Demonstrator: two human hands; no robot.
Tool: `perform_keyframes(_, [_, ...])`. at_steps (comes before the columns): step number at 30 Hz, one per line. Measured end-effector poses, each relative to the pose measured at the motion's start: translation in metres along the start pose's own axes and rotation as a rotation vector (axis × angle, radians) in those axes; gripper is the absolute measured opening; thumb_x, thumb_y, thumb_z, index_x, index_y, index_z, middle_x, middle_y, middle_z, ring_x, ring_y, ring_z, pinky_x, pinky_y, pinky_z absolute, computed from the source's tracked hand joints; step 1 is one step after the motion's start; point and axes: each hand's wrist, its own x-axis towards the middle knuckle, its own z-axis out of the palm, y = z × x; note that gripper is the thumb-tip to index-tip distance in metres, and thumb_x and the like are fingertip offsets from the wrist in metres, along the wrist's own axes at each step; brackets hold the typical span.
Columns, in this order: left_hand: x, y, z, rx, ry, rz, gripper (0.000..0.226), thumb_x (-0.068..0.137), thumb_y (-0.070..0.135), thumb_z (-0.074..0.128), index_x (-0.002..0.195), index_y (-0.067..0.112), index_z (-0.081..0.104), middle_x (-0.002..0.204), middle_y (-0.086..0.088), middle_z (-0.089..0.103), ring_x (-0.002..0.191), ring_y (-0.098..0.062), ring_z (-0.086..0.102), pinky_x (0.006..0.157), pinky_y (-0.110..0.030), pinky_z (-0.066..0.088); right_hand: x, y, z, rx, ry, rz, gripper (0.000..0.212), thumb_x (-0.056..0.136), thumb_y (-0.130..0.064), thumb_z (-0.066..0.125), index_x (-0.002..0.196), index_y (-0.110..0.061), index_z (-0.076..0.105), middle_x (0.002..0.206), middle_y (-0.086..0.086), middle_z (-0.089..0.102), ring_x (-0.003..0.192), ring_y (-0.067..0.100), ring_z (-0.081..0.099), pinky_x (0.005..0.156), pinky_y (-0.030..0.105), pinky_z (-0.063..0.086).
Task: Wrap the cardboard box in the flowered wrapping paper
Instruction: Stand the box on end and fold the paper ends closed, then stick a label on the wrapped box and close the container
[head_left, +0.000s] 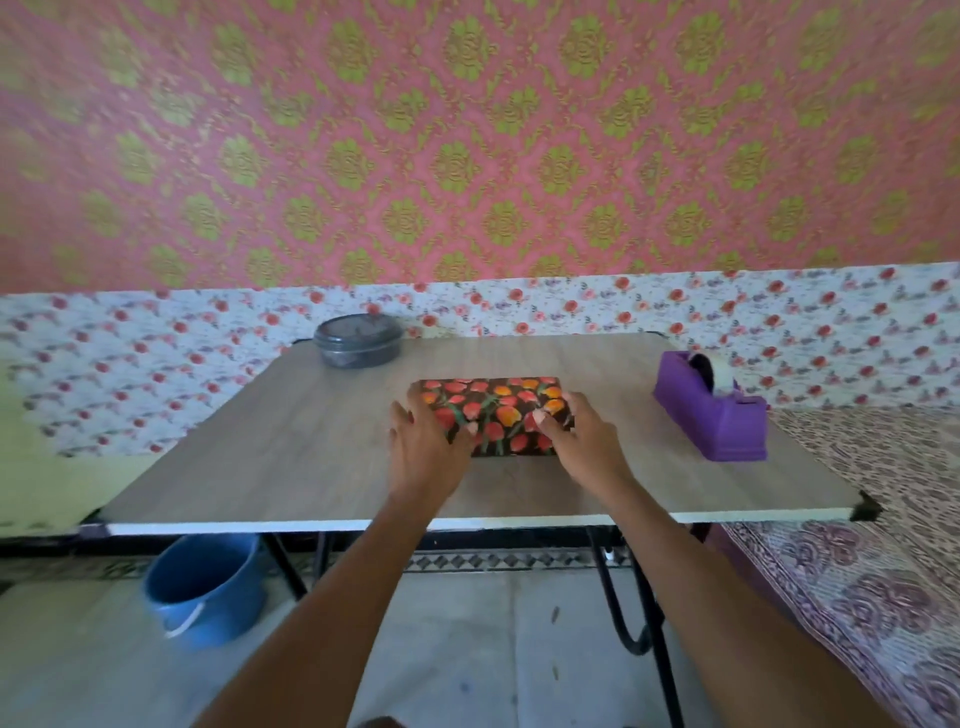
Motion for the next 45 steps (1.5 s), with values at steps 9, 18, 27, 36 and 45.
perform_keyframes(9, [0.02, 0.015, 0.028, 0.059, -0.149, 0.185, 0.057, 0.094, 0.01, 0.06, 0.146, 0.013, 0.038, 0.134, -0.015, 0.05, 0.116, -0.031, 0.056, 0.095, -0.038, 0.049, 0.026, 0.031, -0.027, -0.018, 0.143, 0.078, 0.039, 0.105, -0.027, 0.055, 0.141, -0.013, 0.053, 0.108, -0.007, 0.058, 0.099, 0.017, 0.062, 0.063, 0.017, 0.037])
perform_keyframes(18, [0.047, -0.01, 0.018, 0.0, -0.057, 0.137, 0.042, 0.097, 0.025, 0.064, 0.134, 0.009, 0.055, 0.126, -0.013, 0.066, 0.109, -0.03, 0.066, 0.091, -0.04, 0.057, 0.034, -0.015, -0.014, -0.257, 0.32, -0.04, 0.04, 0.091, -0.029, 0.071, 0.127, -0.012, 0.062, 0.127, 0.011, 0.055, 0.119, 0.031, 0.057, 0.1, 0.054, 0.048])
perform_keyframes(27, [0.168, -0.085, -0.059, 0.147, 0.051, -0.019, 0.022, 0.098, 0.023, 0.059, 0.112, 0.008, 0.067, 0.112, -0.011, 0.071, 0.105, -0.032, 0.065, 0.084, -0.03, 0.046, 0.149, -0.133, 0.115, 0.174, -0.027, 0.036, 0.019, 0.085, -0.023, 0.073, 0.084, -0.006, 0.065, 0.081, 0.008, 0.066, 0.076, 0.02, 0.065, 0.065, 0.032, 0.052])
perform_keyframes(36, [0.338, -0.192, -0.052, 0.063, -0.004, -0.006, 0.04, 0.105, 0.038, 0.051, 0.144, 0.028, 0.046, 0.119, 0.002, 0.058, 0.1, -0.019, 0.057, 0.067, -0.018, 0.043, 0.328, -0.113, 0.293, 0.224, -0.191, 0.308, 0.068, 0.087, -0.05, 0.074, 0.141, -0.015, 0.054, 0.135, 0.01, 0.063, 0.112, 0.034, 0.064, 0.09, 0.041, 0.057])
perform_keyframes(45, [0.344, -0.211, -0.039, -0.143, 0.037, -0.109, 0.027, 0.098, 0.041, 0.063, 0.115, 0.021, 0.07, 0.106, -0.007, 0.071, 0.087, -0.023, 0.068, 0.081, -0.043, 0.061, 0.334, -0.124, 0.313, 0.381, -0.061, 0.436, 0.064, 0.086, -0.02, 0.067, 0.146, -0.013, 0.046, 0.118, 0.012, 0.061, 0.091, 0.028, 0.068, 0.063, 0.034, 0.062])
